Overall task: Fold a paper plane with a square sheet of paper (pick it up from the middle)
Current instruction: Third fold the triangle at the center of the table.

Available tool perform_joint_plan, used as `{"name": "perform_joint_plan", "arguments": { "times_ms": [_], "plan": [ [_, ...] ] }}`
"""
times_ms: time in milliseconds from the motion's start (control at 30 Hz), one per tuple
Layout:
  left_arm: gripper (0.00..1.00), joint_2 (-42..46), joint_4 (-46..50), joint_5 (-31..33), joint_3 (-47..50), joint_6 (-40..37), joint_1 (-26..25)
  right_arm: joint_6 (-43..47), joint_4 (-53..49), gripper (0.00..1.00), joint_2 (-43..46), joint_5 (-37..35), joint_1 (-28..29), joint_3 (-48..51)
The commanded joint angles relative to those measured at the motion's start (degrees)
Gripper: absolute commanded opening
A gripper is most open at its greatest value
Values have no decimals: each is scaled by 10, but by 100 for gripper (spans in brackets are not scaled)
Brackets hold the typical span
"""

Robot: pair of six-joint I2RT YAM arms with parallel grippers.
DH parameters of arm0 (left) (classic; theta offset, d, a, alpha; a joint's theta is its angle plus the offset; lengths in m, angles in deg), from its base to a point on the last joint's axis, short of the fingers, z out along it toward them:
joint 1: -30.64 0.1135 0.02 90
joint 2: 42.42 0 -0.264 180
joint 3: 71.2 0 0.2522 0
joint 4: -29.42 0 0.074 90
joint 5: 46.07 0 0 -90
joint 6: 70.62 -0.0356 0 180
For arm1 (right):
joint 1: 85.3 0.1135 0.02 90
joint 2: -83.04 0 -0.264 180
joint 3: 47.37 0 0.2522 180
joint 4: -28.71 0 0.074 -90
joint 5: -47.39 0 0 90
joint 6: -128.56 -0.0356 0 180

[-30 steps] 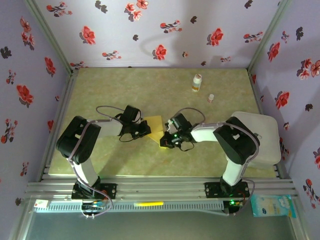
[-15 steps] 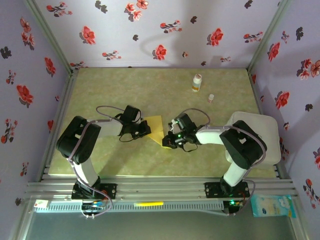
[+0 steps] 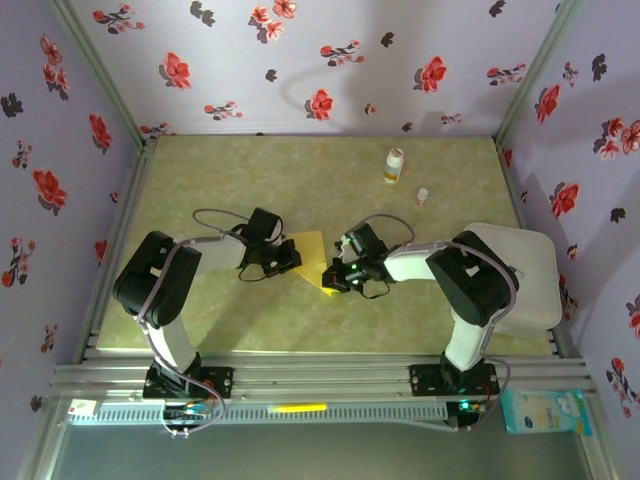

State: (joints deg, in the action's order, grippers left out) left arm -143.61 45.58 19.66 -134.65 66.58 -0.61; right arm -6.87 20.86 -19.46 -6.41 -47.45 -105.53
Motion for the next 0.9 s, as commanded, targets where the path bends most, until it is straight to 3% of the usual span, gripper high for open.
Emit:
{"name": "perform_joint_plan", "arguments": {
  "times_ms": [0,133,467,667,867],
  "plan": [
    [4,25,25,12,-21,-19,-3,13,-50,0,-12,-35,-3,16],
    [8,43,21,0,-20,-5,-13,12,-49,0,-10,-40,-3,16],
    [2,3,-97,-29,43,84,-71,9,-47,0,-11,-42,-3,17],
    [2,-4,-83,6,62,65,-60,11,-48,0,-11,-42,-3,20],
    [5,4,-71,17,74,16,-17,13,-47,0,-15,-44,-3,26]
  ]
}}
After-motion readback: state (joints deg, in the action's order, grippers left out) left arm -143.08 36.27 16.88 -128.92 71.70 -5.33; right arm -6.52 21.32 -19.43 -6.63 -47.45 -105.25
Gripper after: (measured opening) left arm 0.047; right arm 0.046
